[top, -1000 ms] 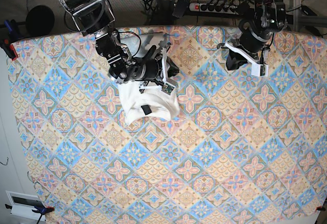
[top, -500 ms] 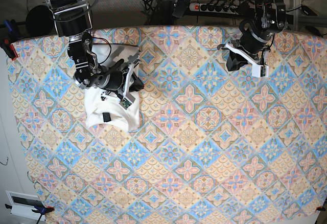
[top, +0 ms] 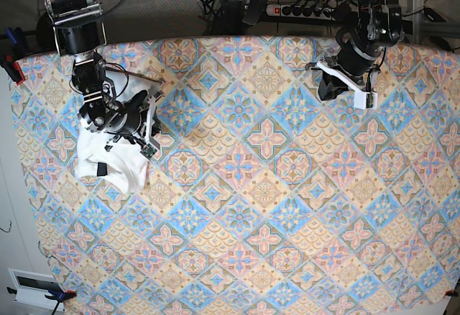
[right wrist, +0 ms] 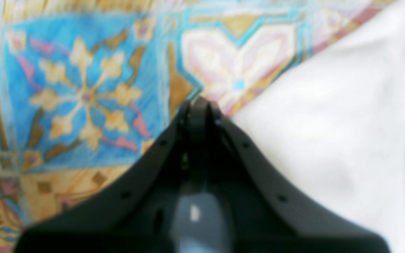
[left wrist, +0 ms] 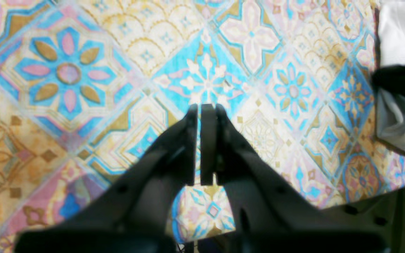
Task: Fold the T-shirt properly
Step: 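Drag the folded shirt across the cloth with the right gripper and release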
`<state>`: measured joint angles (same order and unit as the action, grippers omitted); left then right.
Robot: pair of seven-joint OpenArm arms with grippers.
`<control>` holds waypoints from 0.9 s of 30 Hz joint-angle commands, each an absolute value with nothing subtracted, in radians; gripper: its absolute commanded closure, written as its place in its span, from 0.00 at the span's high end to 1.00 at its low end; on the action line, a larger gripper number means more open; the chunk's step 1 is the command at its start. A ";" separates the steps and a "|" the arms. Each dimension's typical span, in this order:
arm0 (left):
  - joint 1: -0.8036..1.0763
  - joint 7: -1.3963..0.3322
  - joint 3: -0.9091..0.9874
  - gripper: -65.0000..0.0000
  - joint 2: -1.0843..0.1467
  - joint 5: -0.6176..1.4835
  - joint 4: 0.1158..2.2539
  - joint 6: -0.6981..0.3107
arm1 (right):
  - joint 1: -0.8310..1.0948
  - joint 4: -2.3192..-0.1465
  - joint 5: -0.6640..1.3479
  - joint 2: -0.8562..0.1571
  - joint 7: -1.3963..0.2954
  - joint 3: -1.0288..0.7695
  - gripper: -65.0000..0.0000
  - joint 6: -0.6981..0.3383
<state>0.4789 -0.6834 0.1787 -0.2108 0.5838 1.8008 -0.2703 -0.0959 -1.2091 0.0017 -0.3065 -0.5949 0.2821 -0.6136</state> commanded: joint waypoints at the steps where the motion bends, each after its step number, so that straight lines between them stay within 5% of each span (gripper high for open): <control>1: 0.478 -0.664 0.182 0.00 -0.216 0.598 1.817 -0.278 | -0.071 -1.250 0.010 -0.318 -0.582 0.278 0.00 -0.613; 10: 0.478 -0.664 0.182 0.00 -0.216 0.598 1.817 -0.278 | 0.094 -1.368 0.010 -0.317 -0.582 0.274 0.00 -0.613; 27: 0.476 -0.664 0.185 0.00 -0.216 0.598 1.817 -0.278 | 0.105 -1.342 0.010 -0.377 -0.581 0.220 0.00 -0.613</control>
